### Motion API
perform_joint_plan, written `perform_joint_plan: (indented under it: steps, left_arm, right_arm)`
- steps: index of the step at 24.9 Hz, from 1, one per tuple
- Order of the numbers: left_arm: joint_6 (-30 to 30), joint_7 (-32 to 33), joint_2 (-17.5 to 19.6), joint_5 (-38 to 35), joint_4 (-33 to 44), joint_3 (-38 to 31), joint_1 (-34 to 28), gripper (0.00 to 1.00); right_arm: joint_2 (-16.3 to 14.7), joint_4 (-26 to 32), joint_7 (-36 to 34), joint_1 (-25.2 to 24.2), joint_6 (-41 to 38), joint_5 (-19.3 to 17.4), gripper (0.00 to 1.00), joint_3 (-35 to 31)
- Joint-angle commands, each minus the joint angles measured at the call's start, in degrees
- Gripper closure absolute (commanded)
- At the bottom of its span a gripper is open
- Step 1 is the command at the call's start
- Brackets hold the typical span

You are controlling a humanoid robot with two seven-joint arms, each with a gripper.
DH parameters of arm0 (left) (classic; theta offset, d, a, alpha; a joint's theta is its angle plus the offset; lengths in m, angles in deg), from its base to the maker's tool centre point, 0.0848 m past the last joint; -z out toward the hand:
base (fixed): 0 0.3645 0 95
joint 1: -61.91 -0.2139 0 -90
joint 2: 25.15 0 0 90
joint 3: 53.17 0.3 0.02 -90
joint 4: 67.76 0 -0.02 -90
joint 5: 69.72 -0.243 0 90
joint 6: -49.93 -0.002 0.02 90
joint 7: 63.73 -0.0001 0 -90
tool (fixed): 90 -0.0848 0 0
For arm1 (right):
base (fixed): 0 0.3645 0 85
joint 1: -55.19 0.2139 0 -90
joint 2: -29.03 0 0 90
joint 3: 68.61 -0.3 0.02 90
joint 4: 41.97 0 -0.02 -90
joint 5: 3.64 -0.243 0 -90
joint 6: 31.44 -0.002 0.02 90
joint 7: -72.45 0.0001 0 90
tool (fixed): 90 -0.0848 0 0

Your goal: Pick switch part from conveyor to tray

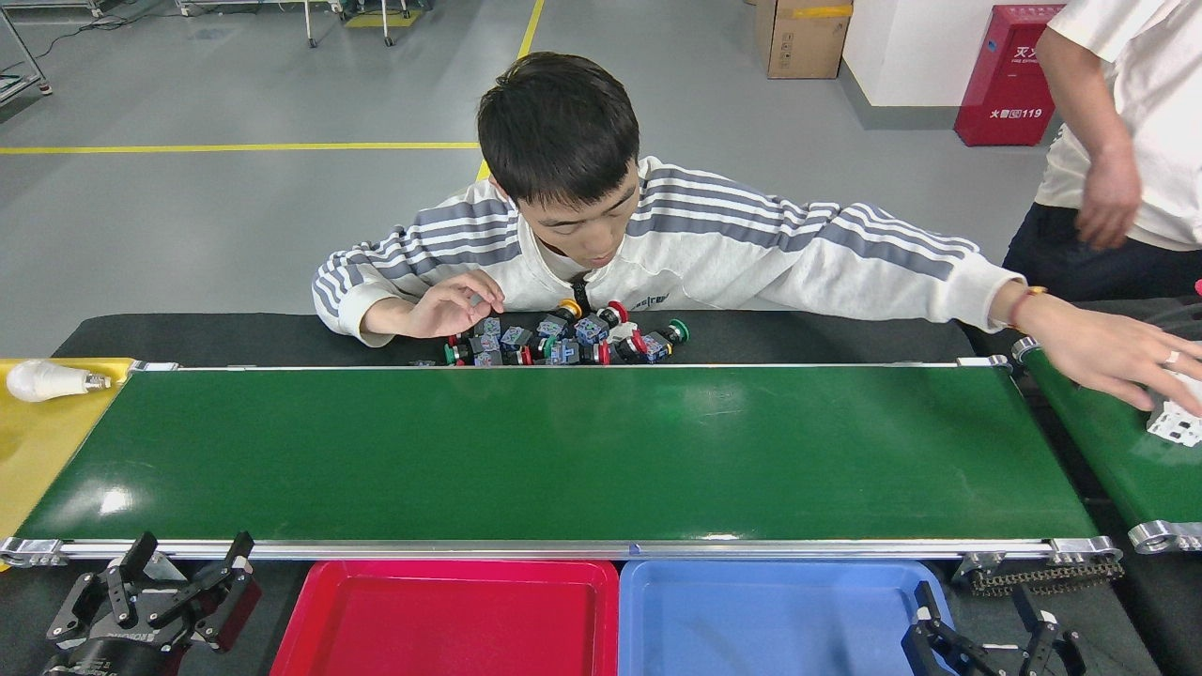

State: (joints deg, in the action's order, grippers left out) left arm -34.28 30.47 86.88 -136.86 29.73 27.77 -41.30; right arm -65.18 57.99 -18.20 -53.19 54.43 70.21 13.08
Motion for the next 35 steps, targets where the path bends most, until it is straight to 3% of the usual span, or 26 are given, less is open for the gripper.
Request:
perform_joint_plan:
  steps: [1, 8, 28, 35]
  left_arm:
    - [0.2, -0.4, 0.6, 0.0, 0.3, -0.3, 0.0, 0.00]
    - [-0.2, -2.6, 0.4, 0.1, 0.1, -0.4, -0.1, 0.00]
    - [0.2, -2.9, 0.0, 0.0, 0.3, -0.8, -0.1, 0.00]
    - [0.0, -2.9, -0.1, 0.0, 0.1, -0.6, 0.1, 0.00]
  right_arm:
    - [-0.4, 0.8, -0.5, 0.3, -0.3, 0.0, 0.00, -0.2]
    - [-0.2, 0.8, -5.6, 0.2, -0.2, 0.0, 0.00, -0.1]
    - [-0.2, 0.2, -0.3, 1.2, 0.2, -0.1, 0.00, -0.1]
    - [-0.4, -2.9, -0.3, 4.7, 0.3, -0.3, 0.00, -0.3]
